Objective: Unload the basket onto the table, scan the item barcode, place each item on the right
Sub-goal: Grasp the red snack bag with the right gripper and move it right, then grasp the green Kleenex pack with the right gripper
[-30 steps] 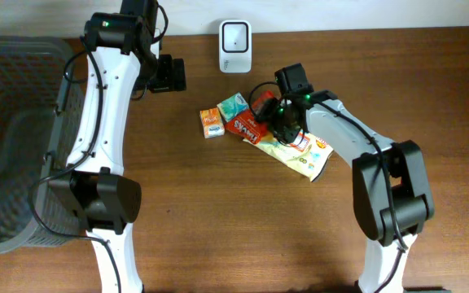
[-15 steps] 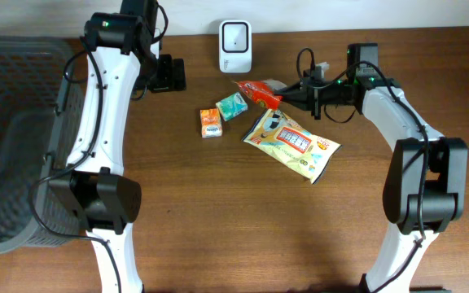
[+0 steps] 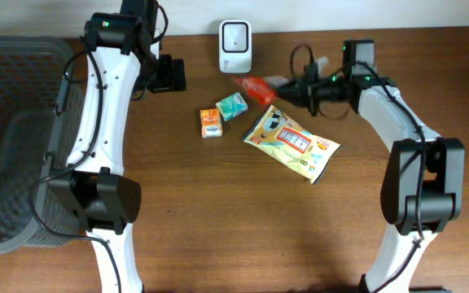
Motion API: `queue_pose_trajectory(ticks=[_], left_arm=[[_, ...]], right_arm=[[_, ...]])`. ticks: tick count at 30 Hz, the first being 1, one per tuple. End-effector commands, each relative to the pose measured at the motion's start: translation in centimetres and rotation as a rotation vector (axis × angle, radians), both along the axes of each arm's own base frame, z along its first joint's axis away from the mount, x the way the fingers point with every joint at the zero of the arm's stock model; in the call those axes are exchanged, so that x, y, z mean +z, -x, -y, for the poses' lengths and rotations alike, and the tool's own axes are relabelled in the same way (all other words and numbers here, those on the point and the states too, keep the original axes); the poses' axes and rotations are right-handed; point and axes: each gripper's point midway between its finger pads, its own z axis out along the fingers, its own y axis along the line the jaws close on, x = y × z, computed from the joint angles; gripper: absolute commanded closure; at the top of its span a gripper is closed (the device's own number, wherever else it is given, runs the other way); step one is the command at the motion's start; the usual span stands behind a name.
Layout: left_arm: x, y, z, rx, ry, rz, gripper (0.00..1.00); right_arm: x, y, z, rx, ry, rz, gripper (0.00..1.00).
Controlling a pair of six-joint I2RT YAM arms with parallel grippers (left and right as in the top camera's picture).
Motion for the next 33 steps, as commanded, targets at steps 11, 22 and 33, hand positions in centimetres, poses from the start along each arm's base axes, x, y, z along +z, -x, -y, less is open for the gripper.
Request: queue_pose_trajectory(ticks=[11,22,33], left_arm=[[0.3,0.0,-0.2,0.005,-0.005,0.008,0.01],[0.3,0.0,-0.2,0.005,-0.005,0.008,0.01],[0.3,0.0,-0.5,0.012,-0.004,0.008,0.01]], right_arm=[[5.6,1.8,7.2,0.154,0.666,0.251,0.46],[-0.4,-7.8,-6.5,0.195,0.886,0.644,0.07],[-10.3,-8.1,-9.0,0.273,0.927,0.562,0.41]])
